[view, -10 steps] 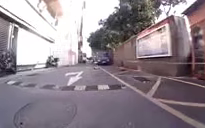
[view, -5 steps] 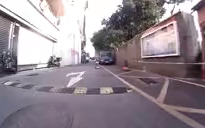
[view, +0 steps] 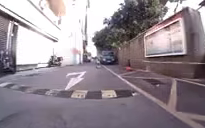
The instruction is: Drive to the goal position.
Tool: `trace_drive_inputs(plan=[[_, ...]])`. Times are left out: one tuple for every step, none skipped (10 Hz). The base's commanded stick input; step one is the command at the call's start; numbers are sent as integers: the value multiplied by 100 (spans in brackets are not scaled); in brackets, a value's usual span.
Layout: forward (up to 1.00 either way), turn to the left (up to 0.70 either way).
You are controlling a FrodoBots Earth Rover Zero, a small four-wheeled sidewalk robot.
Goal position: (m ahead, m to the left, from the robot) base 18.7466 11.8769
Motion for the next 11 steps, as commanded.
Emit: trace_drive_inputs(plan=[[45,0],[45,0],[45,0],[45,0],[45,0],[45,0],[45,0],[45,0],[45,0],[45,0],[45,0]])
